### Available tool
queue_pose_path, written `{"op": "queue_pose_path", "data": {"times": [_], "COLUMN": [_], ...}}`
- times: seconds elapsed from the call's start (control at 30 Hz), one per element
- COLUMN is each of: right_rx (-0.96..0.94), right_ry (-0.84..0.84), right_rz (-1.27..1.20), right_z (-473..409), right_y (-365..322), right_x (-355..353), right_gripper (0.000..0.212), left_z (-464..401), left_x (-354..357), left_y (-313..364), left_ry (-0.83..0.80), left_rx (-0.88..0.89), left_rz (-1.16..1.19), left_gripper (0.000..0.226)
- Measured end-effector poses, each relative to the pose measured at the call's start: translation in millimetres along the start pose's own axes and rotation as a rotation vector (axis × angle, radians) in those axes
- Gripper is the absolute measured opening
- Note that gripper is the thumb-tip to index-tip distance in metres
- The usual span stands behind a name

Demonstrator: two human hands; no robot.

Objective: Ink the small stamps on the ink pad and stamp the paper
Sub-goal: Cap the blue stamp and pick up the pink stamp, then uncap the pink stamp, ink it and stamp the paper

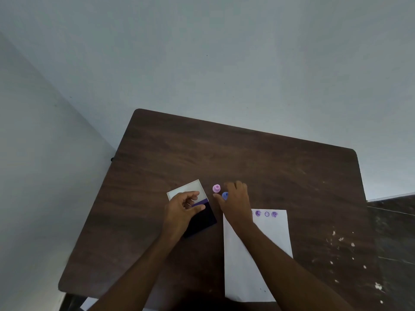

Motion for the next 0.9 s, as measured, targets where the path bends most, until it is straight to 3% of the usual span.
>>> {"op": "queue_pose_path", "data": {"times": [0.17, 0.5, 0.57, 0.67, 0.8, 0.9], "right_rx": [-0.200, -0.298, -0.227, 0.038, 0.366, 0.464], "right_ry": [0.018, 0.045, 0.025, -0.039, -0.161, -0.250], "right_rz": [0.182, 0.208, 0.063, -0.420, -0.959, -1.271], "right_z": [-10, -12, -11, 0, 15, 25], "right_y": [-16, -26, -28, -28, -23, -24], "right_x": [-1, -4, -13, -27, -32, -34], "right_gripper": [0.039, 0.028, 0.029, 0.024, 0.010, 0.012], "left_z": [3, 5, 4, 2, 0, 3], "left_x": [-1, -5, -5, -7, -7, -4], "left_y": [1, -2, 1, 7, 22, 36], "left_ry": [0.014, 0.012, 0.015, 0.032, 0.032, -0.009], "left_rx": [0.020, 0.031, 0.033, 0.009, 0.022, 0.099], "left_rz": [0.039, 0.116, 0.129, 0.133, 0.123, 0.189], "left_gripper": [0.044, 0.028, 0.020, 0.016, 0.028, 0.035]}}
Point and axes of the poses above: each hand's wrist, its own z-axis away from the middle knuckle, its own x-axis out of the palm, y = z × x, the point moved 2 cm from there along -z, towards the middle knuckle, and after that the axes turned 3 degrees about x, right-handed, at the moved point
